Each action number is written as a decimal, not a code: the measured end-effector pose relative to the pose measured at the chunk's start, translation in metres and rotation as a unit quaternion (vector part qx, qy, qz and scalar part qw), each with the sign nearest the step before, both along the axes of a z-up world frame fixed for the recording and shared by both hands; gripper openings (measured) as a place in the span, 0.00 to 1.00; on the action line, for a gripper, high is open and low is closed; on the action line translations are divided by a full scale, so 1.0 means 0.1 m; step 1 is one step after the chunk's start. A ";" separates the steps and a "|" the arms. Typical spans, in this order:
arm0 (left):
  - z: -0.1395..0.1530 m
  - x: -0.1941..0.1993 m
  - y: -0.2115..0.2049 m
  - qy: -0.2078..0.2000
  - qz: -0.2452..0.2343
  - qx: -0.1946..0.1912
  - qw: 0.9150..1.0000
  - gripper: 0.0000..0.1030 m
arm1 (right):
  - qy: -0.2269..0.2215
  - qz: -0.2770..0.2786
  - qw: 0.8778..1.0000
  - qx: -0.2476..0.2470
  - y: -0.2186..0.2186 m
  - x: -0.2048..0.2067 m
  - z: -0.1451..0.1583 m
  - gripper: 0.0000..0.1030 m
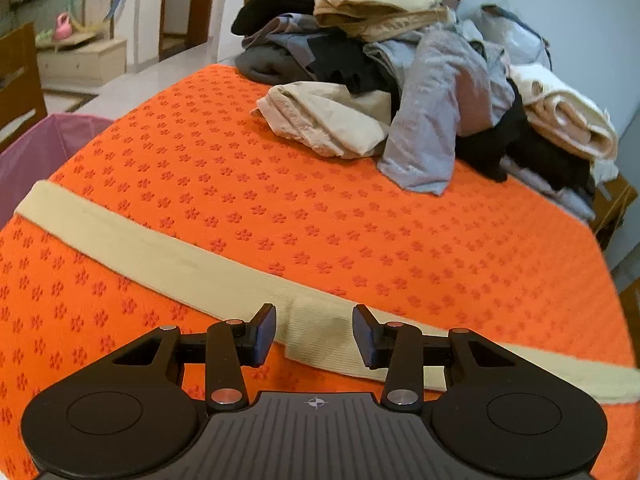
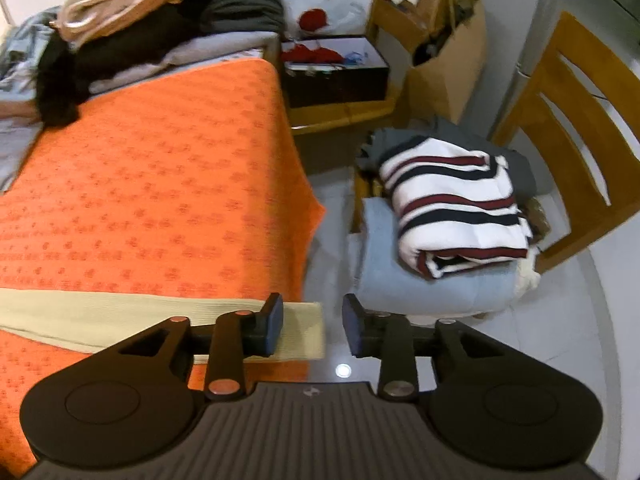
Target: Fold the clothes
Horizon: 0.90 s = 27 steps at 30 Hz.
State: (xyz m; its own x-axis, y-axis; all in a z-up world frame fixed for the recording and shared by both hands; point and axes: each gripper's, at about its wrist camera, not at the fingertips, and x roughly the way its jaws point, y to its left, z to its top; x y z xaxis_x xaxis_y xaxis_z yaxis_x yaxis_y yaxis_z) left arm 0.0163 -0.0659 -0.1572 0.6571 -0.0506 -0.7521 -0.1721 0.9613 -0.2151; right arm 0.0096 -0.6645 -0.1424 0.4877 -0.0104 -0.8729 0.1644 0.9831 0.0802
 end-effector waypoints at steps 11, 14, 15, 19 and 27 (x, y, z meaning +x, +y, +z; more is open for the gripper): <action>0.01 0.03 0.16 -0.037 -0.040 -0.014 0.998 0.10 | -0.023 0.019 1.000 0.008 0.39 -0.03 0.26 0.41; 0.09 0.05 0.25 -0.046 -0.038 -0.030 0.998 0.10 | -0.029 0.015 0.999 0.011 0.51 -0.04 0.32 0.41; 0.12 0.06 0.28 -0.047 -0.042 -0.030 0.998 0.10 | -0.031 0.014 0.999 0.011 0.55 -0.04 0.34 0.41; 0.22 0.12 0.44 -0.052 -0.057 -0.029 0.997 0.10 | -0.037 0.013 0.999 0.014 0.80 -0.04 0.39 0.41; 0.28 0.15 1.17 -0.038 -0.052 -0.023 0.998 0.04 | -0.042 0.012 0.999 0.023 1.51 -0.04 0.45 0.42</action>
